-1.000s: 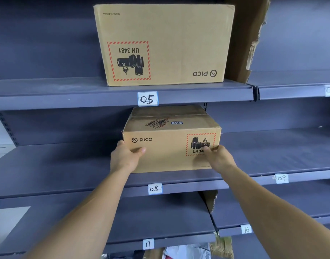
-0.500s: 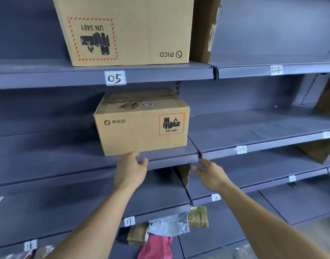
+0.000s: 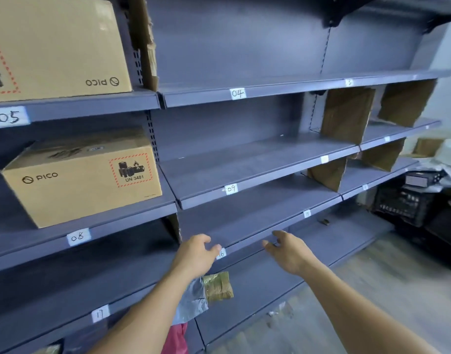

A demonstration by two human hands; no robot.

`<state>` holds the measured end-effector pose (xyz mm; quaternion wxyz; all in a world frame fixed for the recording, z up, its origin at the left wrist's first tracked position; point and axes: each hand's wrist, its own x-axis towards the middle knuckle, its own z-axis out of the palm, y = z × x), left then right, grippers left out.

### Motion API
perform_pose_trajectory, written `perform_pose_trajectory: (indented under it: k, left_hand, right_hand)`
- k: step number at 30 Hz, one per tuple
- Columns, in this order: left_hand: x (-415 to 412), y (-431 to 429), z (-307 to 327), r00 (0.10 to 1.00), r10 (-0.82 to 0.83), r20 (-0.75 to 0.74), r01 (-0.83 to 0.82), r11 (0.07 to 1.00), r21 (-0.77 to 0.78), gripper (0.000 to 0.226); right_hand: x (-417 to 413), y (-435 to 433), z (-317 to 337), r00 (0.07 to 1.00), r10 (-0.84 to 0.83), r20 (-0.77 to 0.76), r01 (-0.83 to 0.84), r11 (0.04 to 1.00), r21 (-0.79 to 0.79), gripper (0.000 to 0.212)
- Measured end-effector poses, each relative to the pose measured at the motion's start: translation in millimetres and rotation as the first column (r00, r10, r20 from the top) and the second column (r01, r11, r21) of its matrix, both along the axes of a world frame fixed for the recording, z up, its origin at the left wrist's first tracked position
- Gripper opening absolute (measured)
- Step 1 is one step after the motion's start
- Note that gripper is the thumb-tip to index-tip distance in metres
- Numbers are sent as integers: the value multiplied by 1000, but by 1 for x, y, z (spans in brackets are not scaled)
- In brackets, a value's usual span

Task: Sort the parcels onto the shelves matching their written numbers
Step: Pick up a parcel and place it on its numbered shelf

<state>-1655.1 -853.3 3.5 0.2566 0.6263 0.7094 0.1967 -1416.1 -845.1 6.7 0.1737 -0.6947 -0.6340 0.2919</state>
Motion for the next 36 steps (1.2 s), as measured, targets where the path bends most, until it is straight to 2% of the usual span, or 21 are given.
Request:
perform_pose_trajectory:
  k: [5,9,16,28,36]
  left_hand:
    - [88,5,-6,992,-129,-3,128,992,-13,41]
    - [144,9,-8,974,-227,-2,227,973,-29,55]
    - [229,34,-8,921,-390,5,390,920,-41,55]
    - [376,151,-16,760,-646,73,650,758,-64,55]
    - [479,221,-15,633,-772,52,773,628,-84,53]
  right_hand:
    - [78,-28,-12,991,-128,34,128,992,2,63]
    - [134,-46,-14,968,-251,9,251,968,-14,64]
    - [213,-54,-20,914,-406,-7,406,914,-2,64]
    - [330,13,-26,779,-626,37,626,780,22,62]
    - [406,45,-32,643,-766,18,766,643,-23,64]
